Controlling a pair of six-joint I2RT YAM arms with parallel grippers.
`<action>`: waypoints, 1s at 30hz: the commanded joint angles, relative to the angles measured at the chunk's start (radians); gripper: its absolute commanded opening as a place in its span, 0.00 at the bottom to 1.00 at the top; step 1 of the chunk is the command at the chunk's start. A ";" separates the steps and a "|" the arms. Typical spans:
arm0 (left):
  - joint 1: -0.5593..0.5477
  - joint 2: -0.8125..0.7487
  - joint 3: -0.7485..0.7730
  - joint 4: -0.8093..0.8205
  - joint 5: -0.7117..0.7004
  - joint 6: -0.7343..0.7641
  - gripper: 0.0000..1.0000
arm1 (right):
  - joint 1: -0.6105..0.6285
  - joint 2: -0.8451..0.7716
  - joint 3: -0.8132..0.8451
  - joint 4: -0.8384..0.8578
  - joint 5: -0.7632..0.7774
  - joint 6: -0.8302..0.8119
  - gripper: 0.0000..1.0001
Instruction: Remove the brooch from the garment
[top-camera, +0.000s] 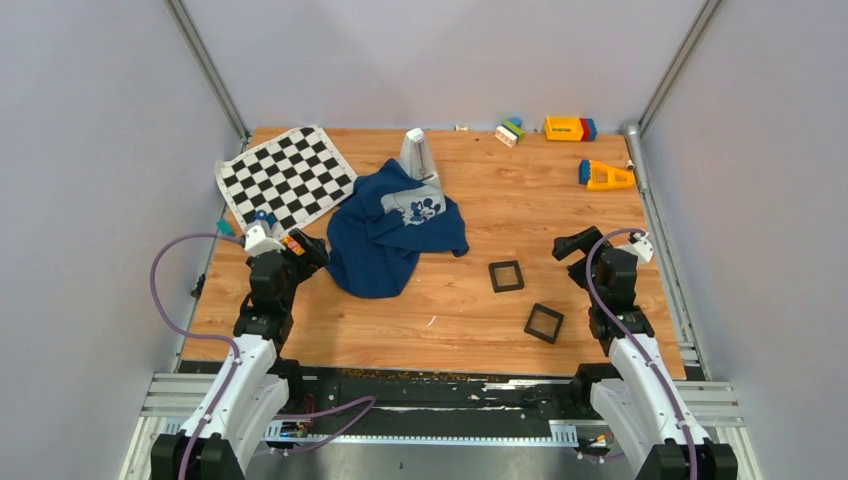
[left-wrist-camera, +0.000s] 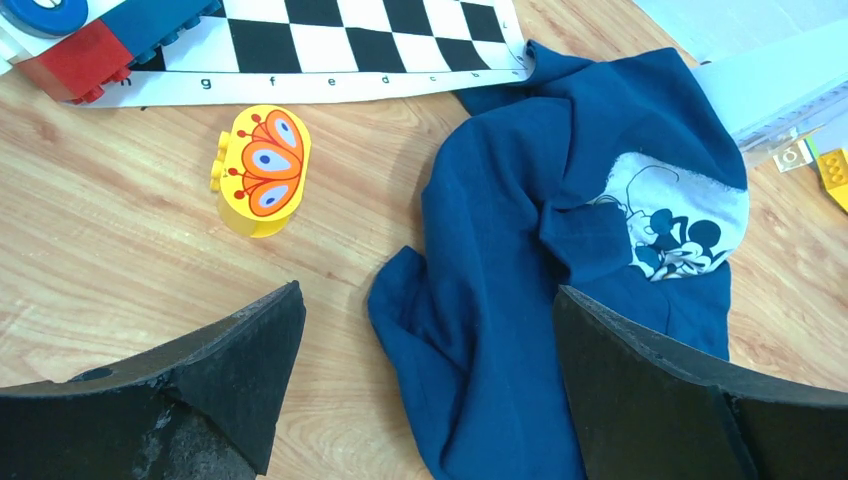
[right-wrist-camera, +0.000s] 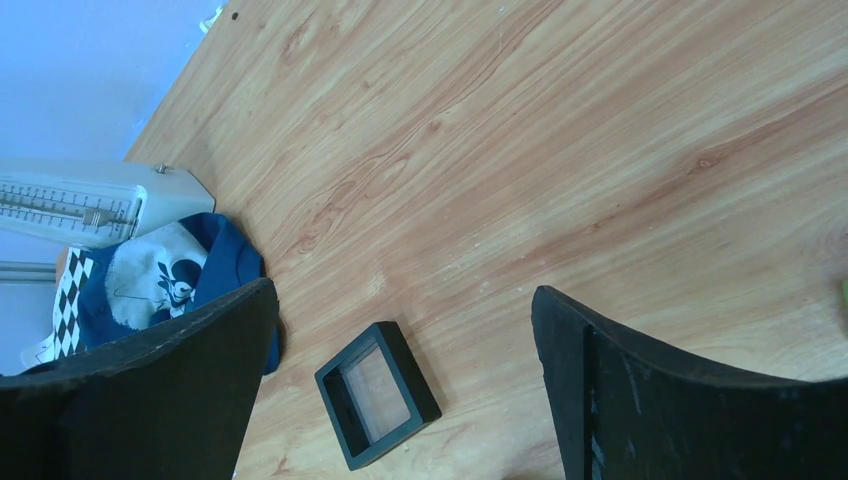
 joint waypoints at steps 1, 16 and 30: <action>-0.002 -0.019 0.002 0.046 0.016 0.008 1.00 | 0.000 -0.002 0.025 -0.001 0.019 -0.002 1.00; -0.001 0.166 0.028 0.124 0.262 0.098 0.93 | 0.170 0.277 0.097 0.180 -0.269 -0.124 0.96; -0.001 0.357 0.109 0.061 0.263 0.082 0.84 | 0.461 0.909 0.630 -0.039 -0.187 -0.187 0.82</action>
